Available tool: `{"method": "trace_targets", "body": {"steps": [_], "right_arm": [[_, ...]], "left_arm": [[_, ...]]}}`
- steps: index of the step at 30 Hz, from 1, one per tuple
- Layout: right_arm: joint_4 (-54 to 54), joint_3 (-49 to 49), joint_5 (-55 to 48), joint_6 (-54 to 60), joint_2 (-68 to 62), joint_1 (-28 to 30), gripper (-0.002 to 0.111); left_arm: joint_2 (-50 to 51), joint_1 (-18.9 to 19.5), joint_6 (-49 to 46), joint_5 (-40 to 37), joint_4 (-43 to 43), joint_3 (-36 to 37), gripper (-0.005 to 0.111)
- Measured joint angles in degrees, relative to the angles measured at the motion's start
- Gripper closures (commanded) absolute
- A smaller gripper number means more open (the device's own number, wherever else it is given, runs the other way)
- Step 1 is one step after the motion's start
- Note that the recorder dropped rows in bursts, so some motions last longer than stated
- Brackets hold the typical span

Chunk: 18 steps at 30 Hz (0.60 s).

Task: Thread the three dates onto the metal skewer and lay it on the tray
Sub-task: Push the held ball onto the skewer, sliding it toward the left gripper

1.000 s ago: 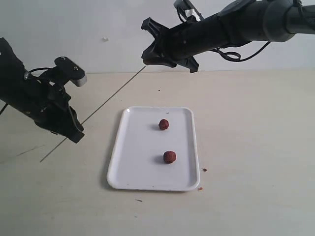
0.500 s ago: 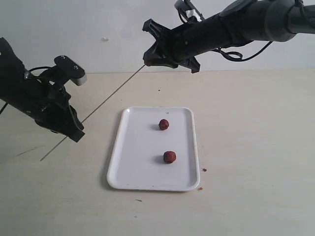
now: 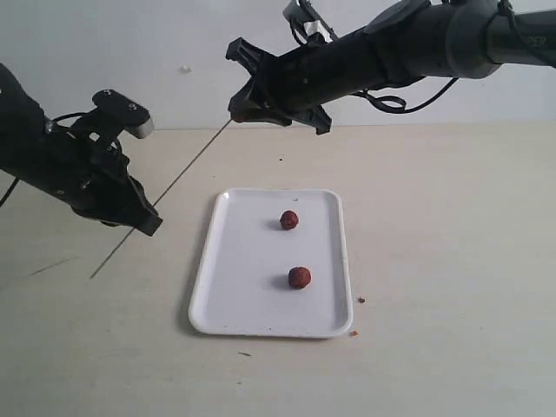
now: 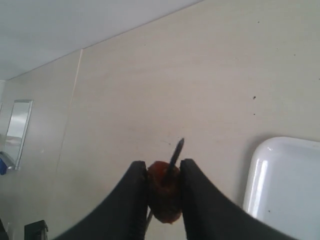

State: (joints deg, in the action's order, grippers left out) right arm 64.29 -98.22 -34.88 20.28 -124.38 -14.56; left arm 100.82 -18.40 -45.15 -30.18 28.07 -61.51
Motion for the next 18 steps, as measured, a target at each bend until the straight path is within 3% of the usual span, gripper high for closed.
{"method": "trace_targets", "body": {"steps": [7, 18], "right_arm": [[0.53, -0.34, 0.65, -0.22, 0.00, -2.37, 0.085], [0.53, -0.34, -0.97, -0.03, 0.00, -3.26, 0.085]], "left_arm": [[0.00, 0.00, -0.20, 1.40, 9.06, 0.00, 0.107], [0.00, 0.00, -0.87, 2.66, 13.15, 0.00, 0.107]]}}
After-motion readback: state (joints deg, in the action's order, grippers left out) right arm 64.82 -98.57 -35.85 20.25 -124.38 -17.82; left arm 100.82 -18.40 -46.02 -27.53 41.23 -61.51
